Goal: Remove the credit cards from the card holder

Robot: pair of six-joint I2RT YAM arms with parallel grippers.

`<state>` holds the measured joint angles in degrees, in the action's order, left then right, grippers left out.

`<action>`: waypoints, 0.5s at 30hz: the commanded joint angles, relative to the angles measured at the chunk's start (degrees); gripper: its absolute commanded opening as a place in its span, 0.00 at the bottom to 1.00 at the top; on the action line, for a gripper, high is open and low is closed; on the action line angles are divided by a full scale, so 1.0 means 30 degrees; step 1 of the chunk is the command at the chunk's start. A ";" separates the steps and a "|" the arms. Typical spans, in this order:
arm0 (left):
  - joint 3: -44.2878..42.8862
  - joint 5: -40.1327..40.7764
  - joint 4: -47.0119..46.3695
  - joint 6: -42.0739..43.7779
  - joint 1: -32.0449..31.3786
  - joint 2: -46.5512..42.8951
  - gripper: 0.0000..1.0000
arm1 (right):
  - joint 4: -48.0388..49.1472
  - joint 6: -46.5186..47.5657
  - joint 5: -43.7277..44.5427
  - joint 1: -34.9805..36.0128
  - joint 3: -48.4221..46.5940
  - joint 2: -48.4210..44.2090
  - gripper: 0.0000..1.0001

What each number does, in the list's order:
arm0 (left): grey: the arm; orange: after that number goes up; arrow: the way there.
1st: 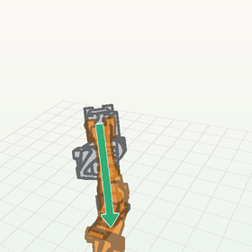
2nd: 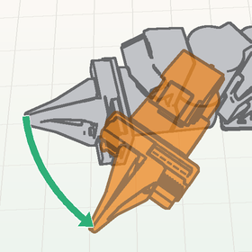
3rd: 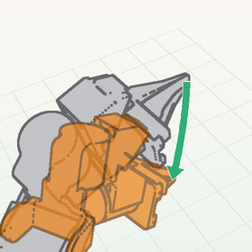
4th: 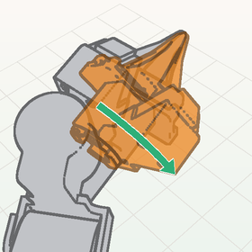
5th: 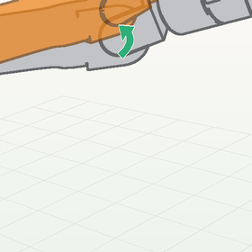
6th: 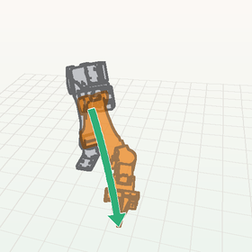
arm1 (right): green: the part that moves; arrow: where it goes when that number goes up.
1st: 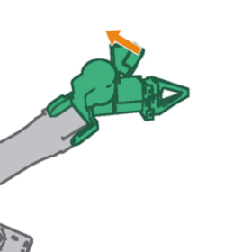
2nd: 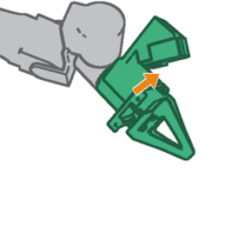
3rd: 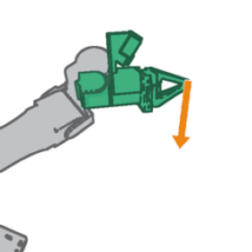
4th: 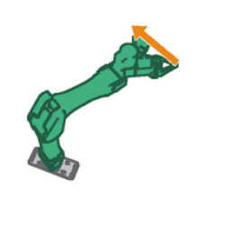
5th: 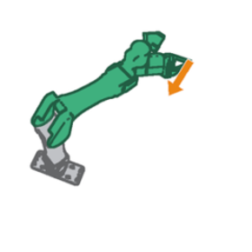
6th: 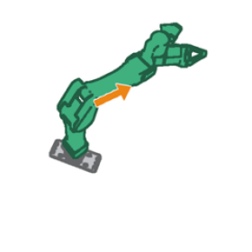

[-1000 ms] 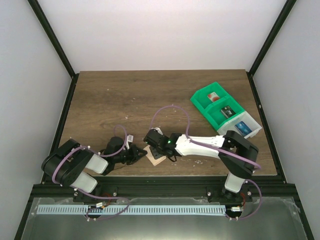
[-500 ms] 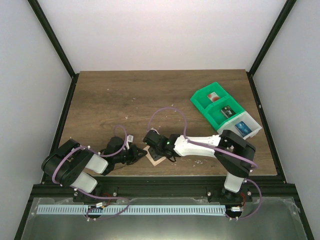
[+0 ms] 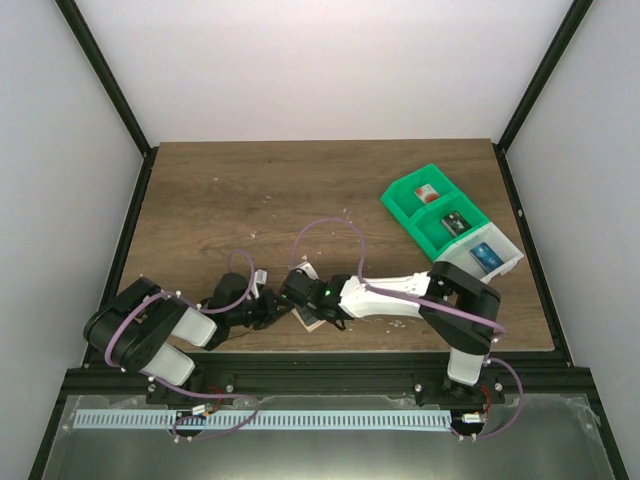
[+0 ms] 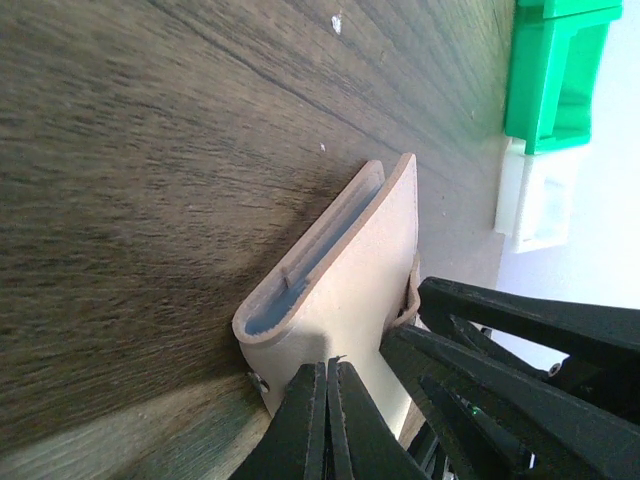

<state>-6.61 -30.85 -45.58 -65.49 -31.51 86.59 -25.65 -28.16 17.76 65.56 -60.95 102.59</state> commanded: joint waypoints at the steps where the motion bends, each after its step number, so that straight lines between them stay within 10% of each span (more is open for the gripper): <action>1: 0.0042 0.1259 0.2274 0.0474 -0.0023 0.0737 0.00 | -0.1841 -0.0705 0.2371 0.0054 -0.0095 0.0401 0.20; 15: -0.0007 0.1120 0.2095 0.0621 -0.0040 0.1446 0.00 | -0.0463 -0.0764 0.2408 0.0131 0.1164 -0.2165 0.01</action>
<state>-7.31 -31.38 -46.87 -64.82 -31.59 88.60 -26.96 -29.65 23.75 66.13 -58.43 98.39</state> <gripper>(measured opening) 0.013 0.040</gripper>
